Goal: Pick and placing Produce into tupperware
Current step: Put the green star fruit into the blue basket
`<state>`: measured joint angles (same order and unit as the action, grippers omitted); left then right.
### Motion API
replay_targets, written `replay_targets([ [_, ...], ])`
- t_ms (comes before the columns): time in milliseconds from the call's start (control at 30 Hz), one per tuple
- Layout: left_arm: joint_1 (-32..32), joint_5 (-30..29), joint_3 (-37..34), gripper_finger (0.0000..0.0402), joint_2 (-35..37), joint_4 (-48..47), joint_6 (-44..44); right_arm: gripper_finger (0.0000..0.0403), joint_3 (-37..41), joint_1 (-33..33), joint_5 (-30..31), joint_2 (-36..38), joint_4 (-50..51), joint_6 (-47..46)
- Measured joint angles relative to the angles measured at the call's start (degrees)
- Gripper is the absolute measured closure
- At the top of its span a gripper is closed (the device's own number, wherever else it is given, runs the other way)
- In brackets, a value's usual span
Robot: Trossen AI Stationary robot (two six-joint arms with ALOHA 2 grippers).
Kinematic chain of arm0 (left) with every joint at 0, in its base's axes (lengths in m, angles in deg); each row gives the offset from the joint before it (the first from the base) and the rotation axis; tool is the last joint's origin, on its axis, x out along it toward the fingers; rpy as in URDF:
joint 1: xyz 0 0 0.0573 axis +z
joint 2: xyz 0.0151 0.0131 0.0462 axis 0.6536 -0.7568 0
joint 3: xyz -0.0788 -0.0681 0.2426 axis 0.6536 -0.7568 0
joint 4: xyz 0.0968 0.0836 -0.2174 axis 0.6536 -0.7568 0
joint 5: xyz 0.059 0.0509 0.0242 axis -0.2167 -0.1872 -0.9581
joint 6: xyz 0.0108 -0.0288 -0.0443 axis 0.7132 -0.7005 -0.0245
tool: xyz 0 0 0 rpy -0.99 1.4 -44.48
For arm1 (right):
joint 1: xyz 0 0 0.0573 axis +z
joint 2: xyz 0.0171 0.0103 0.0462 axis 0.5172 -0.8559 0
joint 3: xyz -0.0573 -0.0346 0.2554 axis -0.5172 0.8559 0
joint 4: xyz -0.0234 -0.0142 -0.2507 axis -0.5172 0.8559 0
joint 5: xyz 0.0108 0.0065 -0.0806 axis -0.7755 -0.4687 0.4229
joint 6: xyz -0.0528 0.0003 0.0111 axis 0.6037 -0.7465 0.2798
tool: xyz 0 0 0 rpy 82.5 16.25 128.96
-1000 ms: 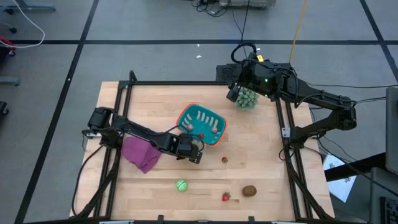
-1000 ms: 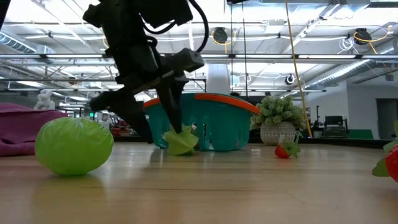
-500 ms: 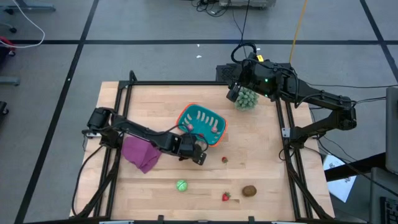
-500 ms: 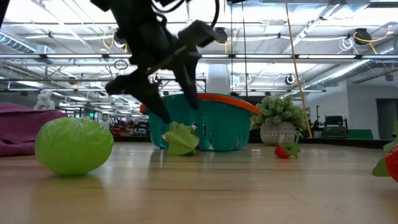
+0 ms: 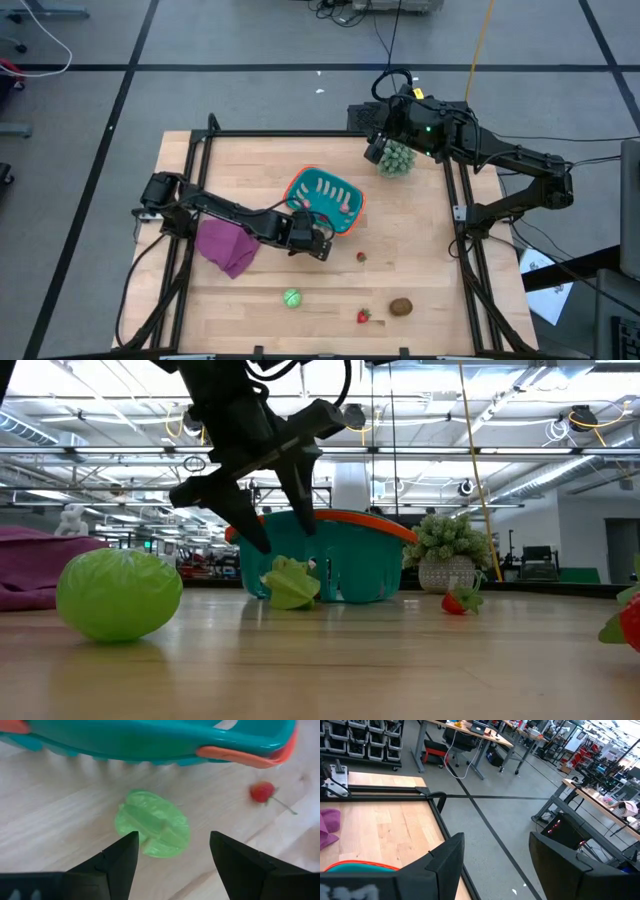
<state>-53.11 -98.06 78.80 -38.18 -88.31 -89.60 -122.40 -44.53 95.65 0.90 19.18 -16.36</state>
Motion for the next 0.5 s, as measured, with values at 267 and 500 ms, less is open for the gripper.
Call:
replay_targets([
  [267, -1.04, 0.96, 0.04, 0.0153, 0.0, 5.17, 2.06, 0.0188, 0.0, 0.0, 0.0, 0.0, 0.0, 0.06],
  [500, -1.36, 0.96, 0.04, 0.0153, -0.02, 6.85, 2.87, 0.0188, 0.0, 0.0, 0.0, 0.0, 0.0, -0.15],
])
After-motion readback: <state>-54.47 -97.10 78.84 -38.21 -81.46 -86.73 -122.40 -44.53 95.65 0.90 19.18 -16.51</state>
